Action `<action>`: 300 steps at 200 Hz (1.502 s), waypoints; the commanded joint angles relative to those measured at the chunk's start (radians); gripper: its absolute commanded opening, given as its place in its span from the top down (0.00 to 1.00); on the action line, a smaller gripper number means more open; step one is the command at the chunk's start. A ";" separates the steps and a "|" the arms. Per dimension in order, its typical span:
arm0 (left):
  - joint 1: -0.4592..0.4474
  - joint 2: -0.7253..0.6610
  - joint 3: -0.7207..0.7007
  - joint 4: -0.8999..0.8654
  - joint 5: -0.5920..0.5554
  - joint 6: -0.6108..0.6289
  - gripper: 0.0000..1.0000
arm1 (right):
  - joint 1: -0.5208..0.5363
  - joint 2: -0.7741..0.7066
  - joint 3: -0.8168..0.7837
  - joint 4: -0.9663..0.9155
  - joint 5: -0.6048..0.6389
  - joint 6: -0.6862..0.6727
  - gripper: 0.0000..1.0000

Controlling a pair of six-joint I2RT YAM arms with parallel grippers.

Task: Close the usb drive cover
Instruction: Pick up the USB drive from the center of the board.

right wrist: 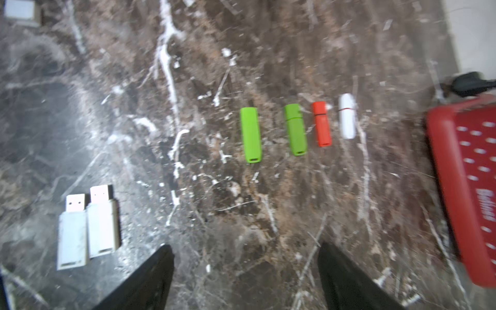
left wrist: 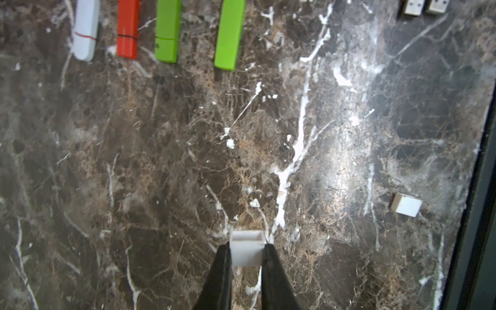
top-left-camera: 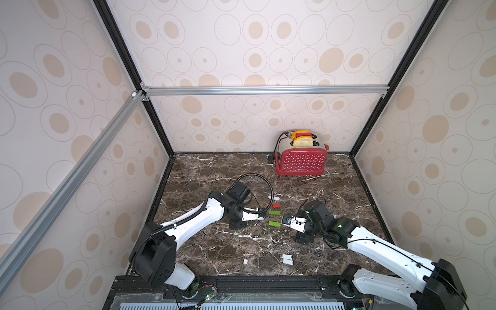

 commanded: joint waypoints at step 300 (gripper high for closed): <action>0.125 -0.058 0.026 -0.076 0.097 -0.068 0.83 | 0.208 0.374 0.082 -0.117 -0.038 -0.070 0.16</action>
